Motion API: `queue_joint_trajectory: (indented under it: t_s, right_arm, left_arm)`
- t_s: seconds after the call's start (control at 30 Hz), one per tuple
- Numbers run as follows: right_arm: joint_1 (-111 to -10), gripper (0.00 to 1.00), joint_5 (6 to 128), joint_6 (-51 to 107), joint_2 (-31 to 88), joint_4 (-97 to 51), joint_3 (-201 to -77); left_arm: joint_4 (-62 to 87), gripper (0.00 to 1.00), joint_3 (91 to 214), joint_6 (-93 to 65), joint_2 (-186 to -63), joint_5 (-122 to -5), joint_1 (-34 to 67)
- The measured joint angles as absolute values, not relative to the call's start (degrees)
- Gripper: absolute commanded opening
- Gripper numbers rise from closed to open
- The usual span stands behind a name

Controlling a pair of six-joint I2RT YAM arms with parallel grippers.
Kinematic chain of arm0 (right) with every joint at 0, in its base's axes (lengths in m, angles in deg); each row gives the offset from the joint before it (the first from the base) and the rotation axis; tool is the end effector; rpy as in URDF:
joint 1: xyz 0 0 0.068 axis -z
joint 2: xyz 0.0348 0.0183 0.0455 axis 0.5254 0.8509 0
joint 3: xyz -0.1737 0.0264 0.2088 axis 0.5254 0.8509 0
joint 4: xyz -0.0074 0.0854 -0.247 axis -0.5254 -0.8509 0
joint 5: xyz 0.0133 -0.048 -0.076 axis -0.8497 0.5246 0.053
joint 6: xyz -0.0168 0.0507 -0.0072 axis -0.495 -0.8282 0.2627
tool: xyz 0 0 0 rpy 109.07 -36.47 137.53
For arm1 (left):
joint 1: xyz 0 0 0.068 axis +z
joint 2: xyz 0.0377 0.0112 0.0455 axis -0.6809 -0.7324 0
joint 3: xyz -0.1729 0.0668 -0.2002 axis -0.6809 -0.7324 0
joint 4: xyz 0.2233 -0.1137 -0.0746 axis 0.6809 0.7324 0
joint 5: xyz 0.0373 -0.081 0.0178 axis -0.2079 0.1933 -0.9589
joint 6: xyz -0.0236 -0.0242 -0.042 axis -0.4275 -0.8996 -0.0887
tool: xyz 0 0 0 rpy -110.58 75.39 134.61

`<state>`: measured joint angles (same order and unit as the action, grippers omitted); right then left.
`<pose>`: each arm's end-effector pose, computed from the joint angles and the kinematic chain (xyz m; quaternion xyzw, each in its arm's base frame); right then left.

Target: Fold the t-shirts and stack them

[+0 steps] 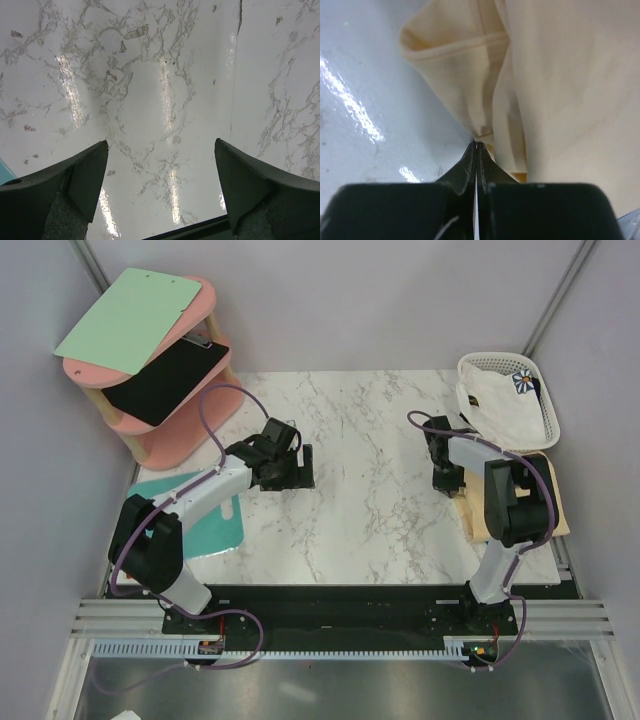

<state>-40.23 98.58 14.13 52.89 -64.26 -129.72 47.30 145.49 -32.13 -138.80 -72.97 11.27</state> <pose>0.3339 0.0356 0.1573 0.1208 0.9677 -0.1786 0.1307 0.2772 -0.1700 0.2394 0.0097 0.9590 -0.1370 0.2480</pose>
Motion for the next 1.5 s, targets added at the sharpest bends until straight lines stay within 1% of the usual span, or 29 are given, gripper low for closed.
queue_joint_trajectory:
  t_s: [0.23, 0.53, 0.63, 0.67, 0.7, 0.77, 0.83, 0.87, 0.9, 0.97, 1.0, 1.07, 1.1, 1.17, 1.2, 1.33, 1.5]
  right_arm:
    - [-40.4, 0.0, 104.0, 14.1, 57.3, -64.5, -133.7]
    - [-37.9, 0.0, 108.7, 13.4, 58.1, -63.6, -133.8]
    - [-37.7, 0.0, 109.0, 13.7, 57.8, -63.1, -133.9]
    - [-37.8, 0.0, 109.0, 13.8, 57.3, -63.0, -133.9]
    - [-38.0, 0.02, 108.9, 14.1, 56.6, -63.0, -133.9]
    - [-39.0, 0.06, 108.9, 14.7, 53.8, -62.5, -133.9]
    - [-40.8, 0.11, 109.0, 15.4, 49.9, -61.9, -133.9]
    - [-42.0, 0.21, 109.0, 15.7, 48.0, -61.6, -133.9]
    - [-43.6, 0.36, 108.9, 16.1, 45.9, -61.3, -133.9]
    - [-47.5, 0.5, 107.9, 16.6, 42.2, -60.3, -134.1]
    - [-49.5, 0.61, 106.6, 17.4, 40.2, -59.3, -134.2]
    - [-52.9, 0.74, 104.8, 17.4, 38.9, -58.1, -134.3]
    - [-54.5, 0.86, 103.3, 17.6, 38.5, -57.1, -134.3]
    - [-57.0, 0.96, 100.7, 17.5, 38.4, -54.9, -134.3]
    - [-58.0, 0.98, 99.8, 17.7, 38.6, -54.1, -134.2]
    - [-62.4, 0.98, 97.7, 17.7, 41.3, -50.9, -134.2]
    - [-68.1, 0.98, 96.9, 17.7, 47.7, -48.7, -134.6]
  left_arm:
    - [47.3, 0.94, 145.5, -32.1, -138.8, -73.1, 11.3]
    - [47.3, 0.94, 145.5, -32.1, -138.2, -73.2, 11.3]
    - [47.3, 0.95, 145.2, -32.1, -137.6, -73.2, 11.3]
    - [47.3, 0.98, 145.0, -32.1, -137.4, -73.3, 11.3]
    - [47.3, 1.0, 144.9, -32.1, -137.3, -73.3, 11.3]
    - [47.3, 1.0, 144.5, -32.1, -137.1, -73.5, 11.3]
    - [47.3, 1.0, 144.2, -32.1, -137.0, -74.1, 11.3]
    - [47.3, 1.0, 144.0, -32.1, -136.9, -74.5, 11.3]
    - [47.3, 1.0, 143.9, -32.1, -136.8, -74.8, 11.3]
    - [47.3, 1.0, 143.6, -32.0, -136.5, -75.6, 11.3]
    - [47.3, 1.0, 143.5, -32.0, -136.4, -76.0, 11.3]
    - [47.3, 1.0, 143.2, -31.7, -136.1, -76.7, 11.3]
    - [47.3, 1.0, 143.2, -31.4, -136.0, -77.1, 11.3]
    - [47.2, 1.0, 142.9, -31.0, -136.0, -77.7, 11.3]
    - [47.2, 1.0, 142.8, -30.8, -136.0, -77.8, 11.3]
    - [46.9, 1.0, 142.0, -30.0, -136.0, -78.7, 11.3]
    - [46.9, 1.0, 141.6, -28.9, -136.0, -80.1, 11.3]
